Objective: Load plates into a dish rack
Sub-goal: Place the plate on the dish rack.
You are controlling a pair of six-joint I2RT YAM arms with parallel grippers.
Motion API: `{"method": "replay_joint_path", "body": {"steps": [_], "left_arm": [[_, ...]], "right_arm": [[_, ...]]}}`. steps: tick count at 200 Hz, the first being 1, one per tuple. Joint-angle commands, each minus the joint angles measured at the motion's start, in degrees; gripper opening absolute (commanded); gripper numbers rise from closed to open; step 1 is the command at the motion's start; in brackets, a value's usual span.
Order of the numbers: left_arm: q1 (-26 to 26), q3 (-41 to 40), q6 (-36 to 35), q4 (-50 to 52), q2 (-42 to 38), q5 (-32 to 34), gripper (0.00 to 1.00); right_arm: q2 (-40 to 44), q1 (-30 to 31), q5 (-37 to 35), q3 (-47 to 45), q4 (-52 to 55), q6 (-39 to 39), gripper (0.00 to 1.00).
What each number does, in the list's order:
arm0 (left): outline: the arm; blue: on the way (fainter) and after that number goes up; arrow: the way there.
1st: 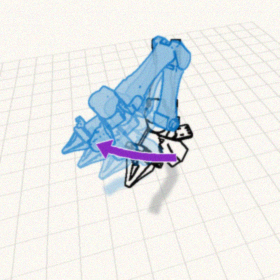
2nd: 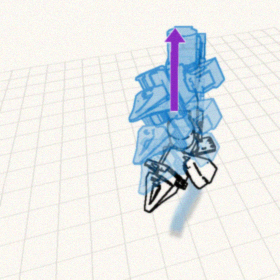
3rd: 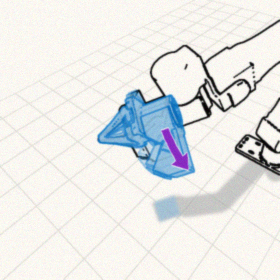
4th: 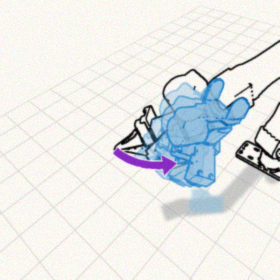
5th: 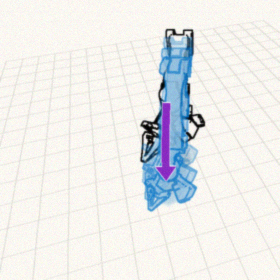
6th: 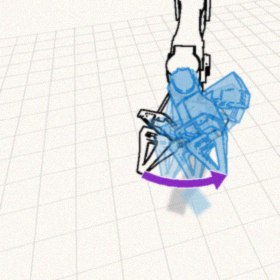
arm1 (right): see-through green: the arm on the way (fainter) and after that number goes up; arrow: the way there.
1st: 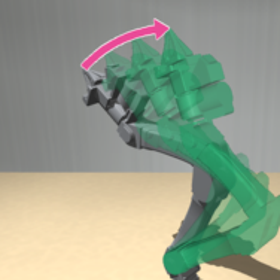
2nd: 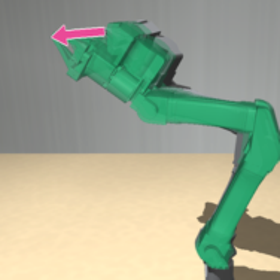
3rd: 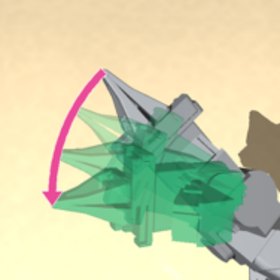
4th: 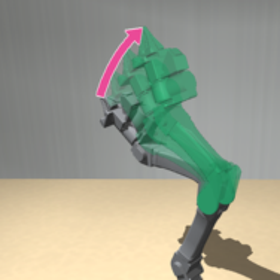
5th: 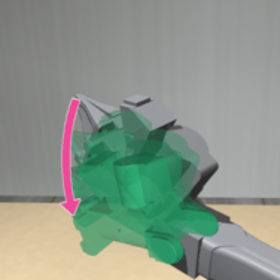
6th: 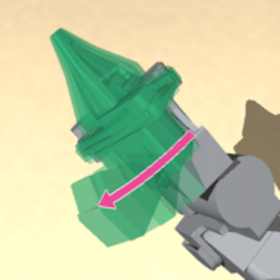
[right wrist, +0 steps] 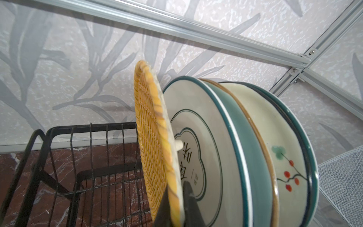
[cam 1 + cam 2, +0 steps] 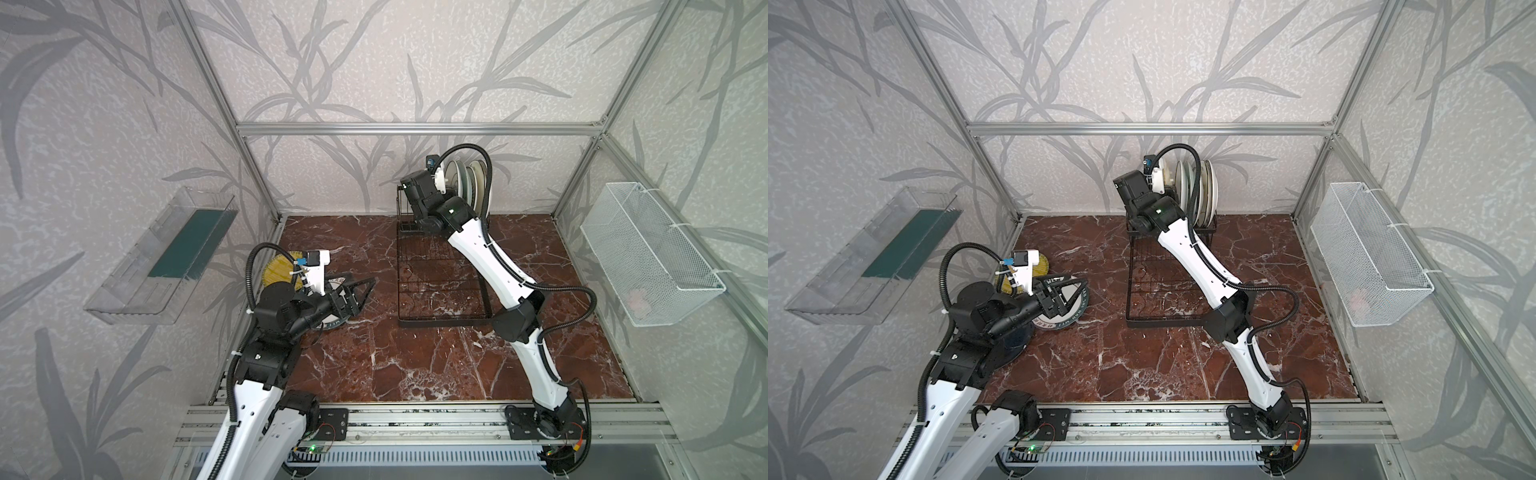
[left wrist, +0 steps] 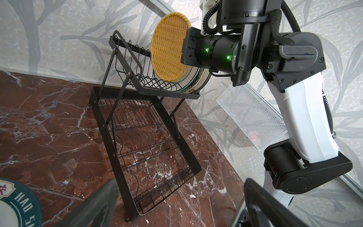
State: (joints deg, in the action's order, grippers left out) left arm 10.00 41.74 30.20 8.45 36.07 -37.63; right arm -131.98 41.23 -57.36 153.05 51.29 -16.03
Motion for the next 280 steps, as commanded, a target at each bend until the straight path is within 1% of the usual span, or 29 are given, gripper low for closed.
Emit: {"method": "replay_joint_path", "body": {"steps": [1,46,129,166,184,191,216,222,268,280], "left_arm": [[-0.3,-0.6,0.0,-1.5,-0.5,-1.0,0.99],[-0.4,-0.6,0.1,-1.8,-0.5,-1.2,0.99],[-0.6,-0.6,0.0,-1.7,-0.5,-1.3,0.99],[-0.6,-0.6,0.0,-1.7,-0.6,-1.3,0.99],[-0.6,-0.6,0.0,-1.6,-0.7,-1.3,0.99],[-0.6,-0.6,0.0,-1.6,-0.6,-1.3,0.99],[-0.7,-0.6,-0.1,-1.5,-0.8,-1.4,0.99],[-0.7,-0.6,-0.1,-1.5,-0.7,-1.4,0.99],[-0.7,-0.6,-0.1,-1.6,-0.6,-1.4,0.99],[-0.7,-0.6,-0.1,-1.6,-0.6,-1.4,0.99]], "right_arm": [[-0.1,-0.3,-0.7,2.3,1.3,-2.9,0.00],[-0.3,0.2,-0.2,2.6,3.1,-4.0,0.00],[0.5,0.8,0.1,1.4,6.9,-7.8,0.04],[0.4,0.7,1.0,0.5,7.8,-9.1,0.14],[0.4,0.4,1.6,0.2,7.9,-9.4,0.16],[0.5,0.3,1.9,0.3,8.0,-9.5,0.19],[0.7,0.0,2.4,0.2,7.9,-9.6,0.21],[0.8,0.0,2.6,0.1,7.9,-9.5,0.24],[1.5,0.0,3.5,0.1,6.8,-8.2,0.28],[1.8,0.0,3.7,0.1,6.4,-7.8,0.33]]}}
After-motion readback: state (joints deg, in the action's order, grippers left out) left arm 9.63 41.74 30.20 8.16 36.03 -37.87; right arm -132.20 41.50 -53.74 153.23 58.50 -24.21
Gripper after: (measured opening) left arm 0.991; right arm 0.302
